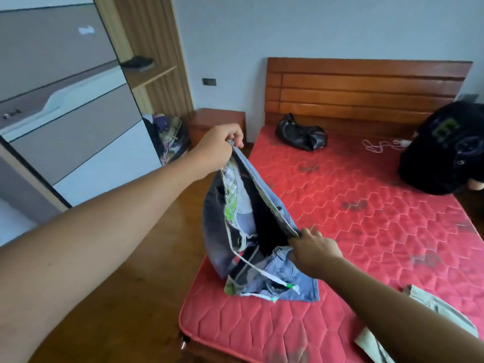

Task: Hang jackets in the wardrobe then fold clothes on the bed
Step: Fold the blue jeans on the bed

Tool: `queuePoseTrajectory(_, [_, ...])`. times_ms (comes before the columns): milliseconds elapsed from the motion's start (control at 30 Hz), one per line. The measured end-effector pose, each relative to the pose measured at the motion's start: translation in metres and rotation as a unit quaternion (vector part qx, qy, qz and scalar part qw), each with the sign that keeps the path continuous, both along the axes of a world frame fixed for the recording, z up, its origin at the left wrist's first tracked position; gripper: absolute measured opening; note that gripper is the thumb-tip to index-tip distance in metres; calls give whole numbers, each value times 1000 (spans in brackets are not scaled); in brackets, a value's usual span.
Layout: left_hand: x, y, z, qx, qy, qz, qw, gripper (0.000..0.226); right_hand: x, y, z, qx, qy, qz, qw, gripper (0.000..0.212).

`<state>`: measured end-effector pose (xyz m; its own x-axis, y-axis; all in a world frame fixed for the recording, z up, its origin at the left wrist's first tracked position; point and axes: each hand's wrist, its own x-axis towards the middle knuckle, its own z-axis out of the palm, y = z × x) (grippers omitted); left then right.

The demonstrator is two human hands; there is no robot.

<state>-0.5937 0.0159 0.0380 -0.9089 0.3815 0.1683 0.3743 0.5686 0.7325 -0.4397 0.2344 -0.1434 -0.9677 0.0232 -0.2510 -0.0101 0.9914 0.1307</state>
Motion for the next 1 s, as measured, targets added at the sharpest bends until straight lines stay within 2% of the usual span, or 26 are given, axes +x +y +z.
queuePoseTrajectory(100, [-7, -15, 24, 49, -37, 31, 998, 46, 1, -1, -5, 55, -76, 53, 994, 39])
queuePoseTrajectory(233, [-13, -47, 48, 58, -111, 8, 992, 52, -13, 33, 13, 93, -13, 69, 993, 40])
queuePoseTrajectory(367, [-12, -68, 58, -68, -44, 33, 996, 58, -42, 77, 62, 104, 111, 72, 986, 27])
queuePoseTrajectory(433, [-11, -75, 56, -125, -4, 37, 991, 58, -53, 94, 77, 74, 149, 68, 984, 36])
queuePoseTrajectory(500, [-8, -80, 52, -182, 26, 10, 983, 59, -62, 109, 91, 25, 147, 59, 987, 44])
queuePoseTrajectory(633, [-2, -88, 43, -310, 54, -58, 947, 44, -77, 135, 121, -75, 170, 39, 982, 44])
queuePoseTrajectory(700, [1, -95, 37, -368, 80, -85, 922, 49, -82, 142, 134, -106, 190, 37, 975, 46])
queuePoseTrajectory(767, [4, -97, 27, -421, 144, -96, 890, 52, -87, 146, 147, -127, 217, 40, 967, 53])
queuePoseTrajectory(800, [7, -94, 24, -428, 185, -93, 880, 45, -88, 146, 154, -140, 230, 37, 962, 57])
queuePoseTrajectory(900, [12, -81, 33, -352, 257, -49, 899, 9, -91, 144, 177, -211, 282, 35, 935, 53])
queuePoseTrajectory(1000, [11, -70, 64, -220, 253, 40, 941, 27, -94, 137, 211, -358, 351, -25, 865, 48])
